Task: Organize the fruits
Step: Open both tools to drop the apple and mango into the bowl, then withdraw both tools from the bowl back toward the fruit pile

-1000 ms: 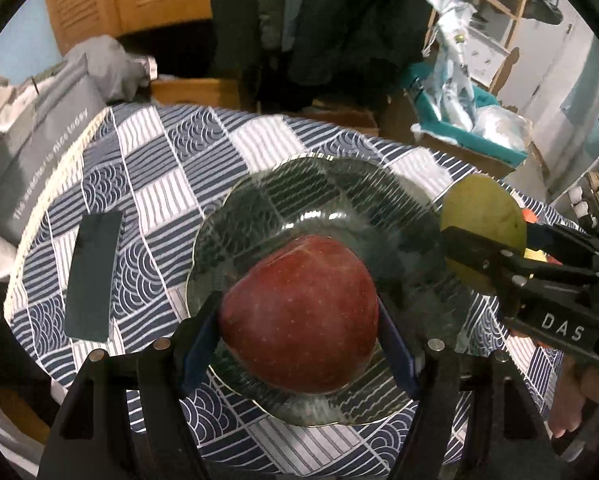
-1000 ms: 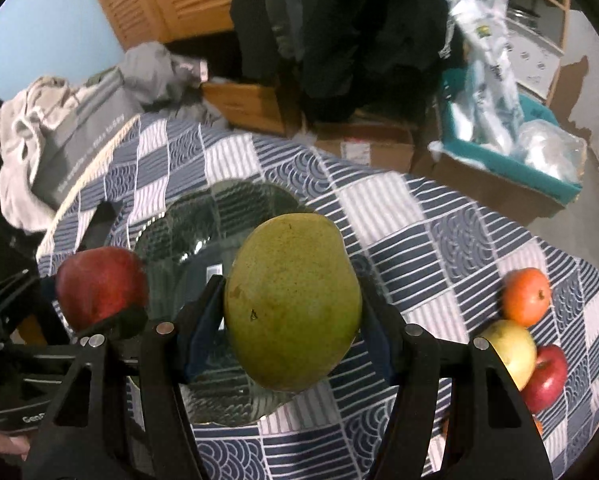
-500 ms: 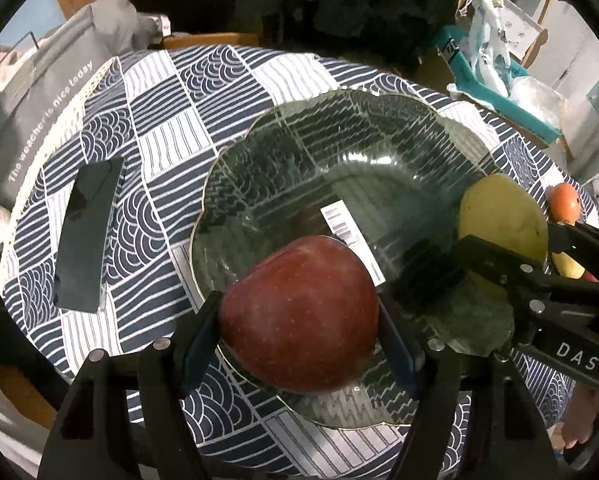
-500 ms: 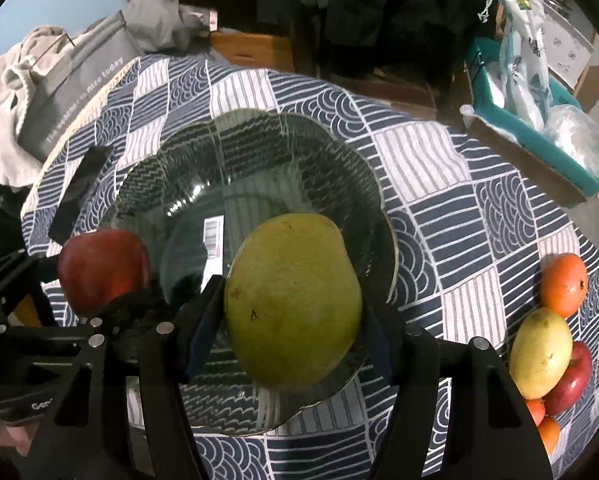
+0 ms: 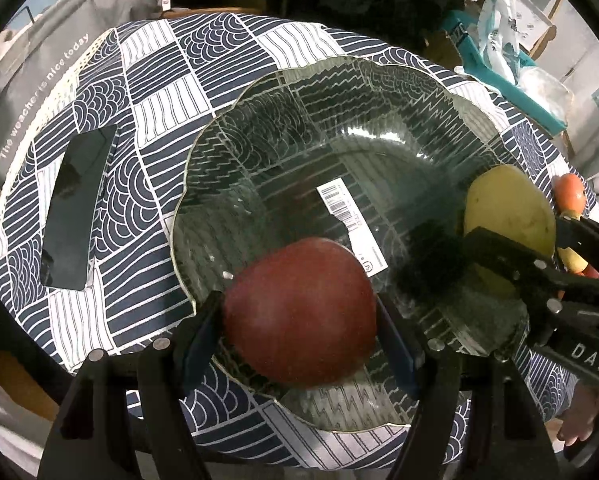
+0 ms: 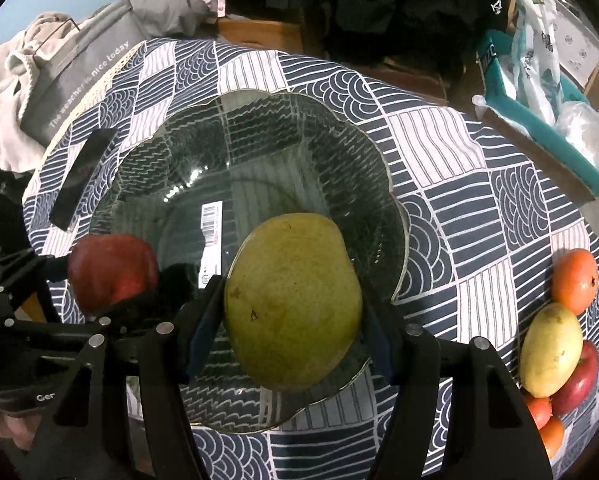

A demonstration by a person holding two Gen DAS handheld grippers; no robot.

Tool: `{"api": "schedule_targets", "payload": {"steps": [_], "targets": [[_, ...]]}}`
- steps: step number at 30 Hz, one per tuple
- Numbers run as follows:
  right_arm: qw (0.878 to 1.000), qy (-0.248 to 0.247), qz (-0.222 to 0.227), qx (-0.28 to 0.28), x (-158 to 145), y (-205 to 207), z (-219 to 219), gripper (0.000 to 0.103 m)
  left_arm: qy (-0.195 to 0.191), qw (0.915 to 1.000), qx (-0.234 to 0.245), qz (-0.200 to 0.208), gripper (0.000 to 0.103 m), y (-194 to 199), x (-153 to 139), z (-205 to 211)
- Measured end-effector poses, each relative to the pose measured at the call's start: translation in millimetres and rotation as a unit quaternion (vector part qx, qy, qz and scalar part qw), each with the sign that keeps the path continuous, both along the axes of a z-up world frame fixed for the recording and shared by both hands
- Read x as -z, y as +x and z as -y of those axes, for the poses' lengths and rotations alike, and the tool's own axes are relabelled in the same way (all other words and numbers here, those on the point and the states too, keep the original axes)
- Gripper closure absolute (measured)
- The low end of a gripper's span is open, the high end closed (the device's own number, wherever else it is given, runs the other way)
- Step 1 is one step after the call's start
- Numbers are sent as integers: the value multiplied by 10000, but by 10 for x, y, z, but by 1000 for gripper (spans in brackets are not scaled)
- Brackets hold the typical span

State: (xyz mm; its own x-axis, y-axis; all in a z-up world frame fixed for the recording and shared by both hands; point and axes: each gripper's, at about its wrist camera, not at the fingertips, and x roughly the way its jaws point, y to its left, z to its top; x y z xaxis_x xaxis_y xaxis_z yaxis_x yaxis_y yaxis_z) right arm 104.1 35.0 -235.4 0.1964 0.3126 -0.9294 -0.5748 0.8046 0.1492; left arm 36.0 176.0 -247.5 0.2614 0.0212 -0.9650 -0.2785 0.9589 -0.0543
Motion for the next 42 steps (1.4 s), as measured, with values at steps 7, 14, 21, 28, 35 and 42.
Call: {"api": "schedule_targets", "payload": {"steps": [7,14,21,28,35,42], "targets": [[9989,424,-146,158,-66,40,66,30,262,9992,153,266,14,1,-154,78],[9986,519,30,137,-196,-19,69,30,228,9991,170,328,14,-34,-221,98],[9960,499,728,145,-576,-159,116,30,204,9977,241,592,14,-45,-440,191],[9900,479,1219,519,-917,-229,381,30,114,9951,385,906,14,-50,-705,361],[9807,441,1652,943,-1223,-329,795,26,119,9904,689,1189,14,-44,-954,664],[9728,414,1897,1266,-1440,-447,1204,26,56,9850,979,1417,14,-61,-1178,981]]}}
